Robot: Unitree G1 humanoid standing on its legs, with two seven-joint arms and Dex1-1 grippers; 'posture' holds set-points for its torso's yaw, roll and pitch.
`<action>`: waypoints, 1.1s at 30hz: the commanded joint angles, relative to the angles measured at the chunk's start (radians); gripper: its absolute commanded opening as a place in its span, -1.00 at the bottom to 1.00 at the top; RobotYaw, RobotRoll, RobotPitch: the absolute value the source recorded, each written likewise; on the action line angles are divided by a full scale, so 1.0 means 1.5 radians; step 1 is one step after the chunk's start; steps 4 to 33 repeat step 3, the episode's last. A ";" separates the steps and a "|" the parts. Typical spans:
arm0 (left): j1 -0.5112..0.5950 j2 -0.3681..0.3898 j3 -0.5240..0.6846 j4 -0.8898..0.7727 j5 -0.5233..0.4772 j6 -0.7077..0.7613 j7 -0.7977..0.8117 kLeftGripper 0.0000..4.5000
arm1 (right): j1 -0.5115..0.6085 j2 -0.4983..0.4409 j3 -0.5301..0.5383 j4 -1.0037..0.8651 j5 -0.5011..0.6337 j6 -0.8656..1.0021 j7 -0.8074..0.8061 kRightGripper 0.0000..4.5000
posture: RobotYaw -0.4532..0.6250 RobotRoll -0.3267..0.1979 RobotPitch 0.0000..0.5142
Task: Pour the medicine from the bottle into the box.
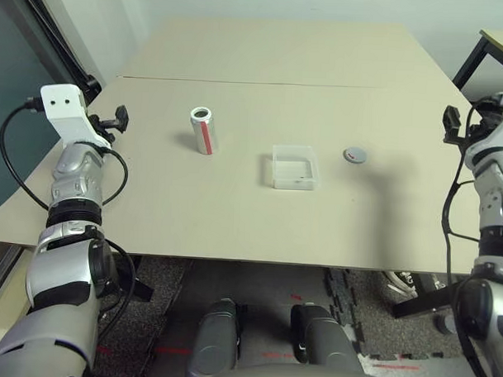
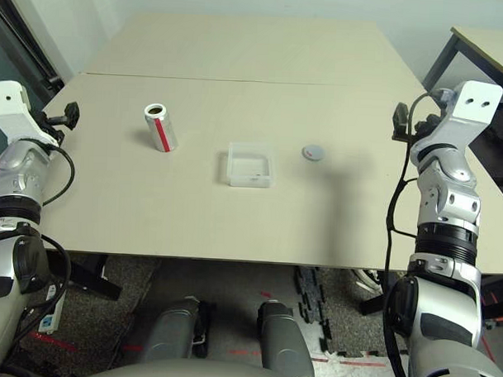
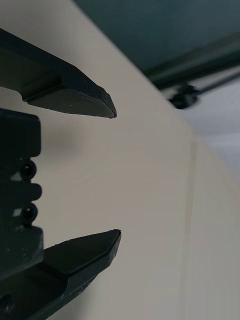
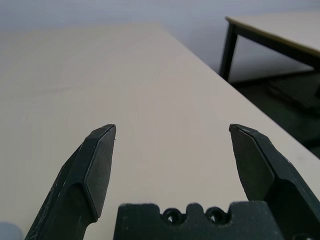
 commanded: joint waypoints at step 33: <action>0.030 0.014 0.022 0.041 -0.010 -0.022 0.028 0.98 | 0.023 0.001 -0.011 0.018 -0.003 -0.004 -0.019 1.00 | -0.07 0.25 -0.55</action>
